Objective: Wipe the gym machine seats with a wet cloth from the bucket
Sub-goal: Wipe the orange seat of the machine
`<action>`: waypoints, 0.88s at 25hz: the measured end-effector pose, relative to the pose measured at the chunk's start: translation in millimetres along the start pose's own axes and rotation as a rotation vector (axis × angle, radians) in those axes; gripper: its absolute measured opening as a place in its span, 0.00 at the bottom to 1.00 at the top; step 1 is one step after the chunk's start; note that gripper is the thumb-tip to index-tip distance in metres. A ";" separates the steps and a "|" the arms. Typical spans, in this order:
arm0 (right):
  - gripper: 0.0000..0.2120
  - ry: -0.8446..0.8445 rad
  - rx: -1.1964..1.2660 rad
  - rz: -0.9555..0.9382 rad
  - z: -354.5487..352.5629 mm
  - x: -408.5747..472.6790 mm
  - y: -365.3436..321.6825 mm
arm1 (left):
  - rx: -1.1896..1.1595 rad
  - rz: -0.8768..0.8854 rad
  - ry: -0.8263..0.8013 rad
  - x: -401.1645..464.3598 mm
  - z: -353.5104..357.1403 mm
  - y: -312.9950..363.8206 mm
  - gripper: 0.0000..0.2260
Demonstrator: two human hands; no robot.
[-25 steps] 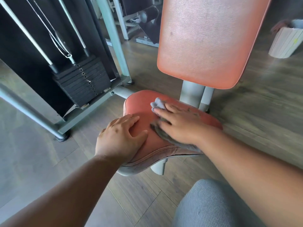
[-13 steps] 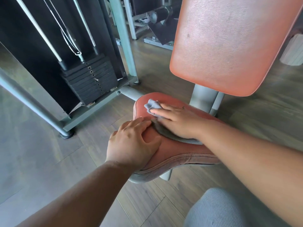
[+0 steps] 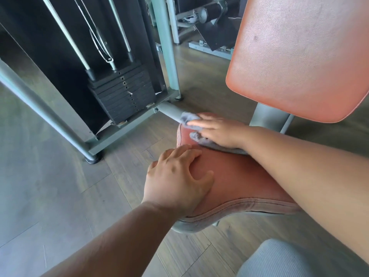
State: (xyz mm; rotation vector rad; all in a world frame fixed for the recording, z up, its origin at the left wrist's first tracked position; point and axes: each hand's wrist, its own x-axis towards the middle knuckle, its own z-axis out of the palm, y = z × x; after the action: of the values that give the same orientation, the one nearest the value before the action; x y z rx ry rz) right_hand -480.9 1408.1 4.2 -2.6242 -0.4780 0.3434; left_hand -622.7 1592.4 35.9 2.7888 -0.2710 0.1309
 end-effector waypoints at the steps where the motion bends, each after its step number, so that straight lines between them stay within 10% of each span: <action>1: 0.22 0.021 0.001 0.098 -2.5 7.5 5.5 | -0.002 -0.005 -0.002 0.3 0.6 -1.1 0.25; 16: 0.25 0.185 -0.188 0.287 12.6 -134.6 -3.8 | -0.051 -0.001 0.035 2.1 4.1 -2.8 0.23; 22: 0.26 0.358 -0.208 0.078 44.4 -203.9 -10.5 | -0.054 0.007 0.033 2.4 3.9 -3.7 0.24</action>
State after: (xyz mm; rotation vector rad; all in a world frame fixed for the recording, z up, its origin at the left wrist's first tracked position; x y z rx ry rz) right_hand -683.0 1355.4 2.9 -2.8256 -0.3035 -0.1621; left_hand -619.4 1594.1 31.3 2.7299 -0.2718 0.1692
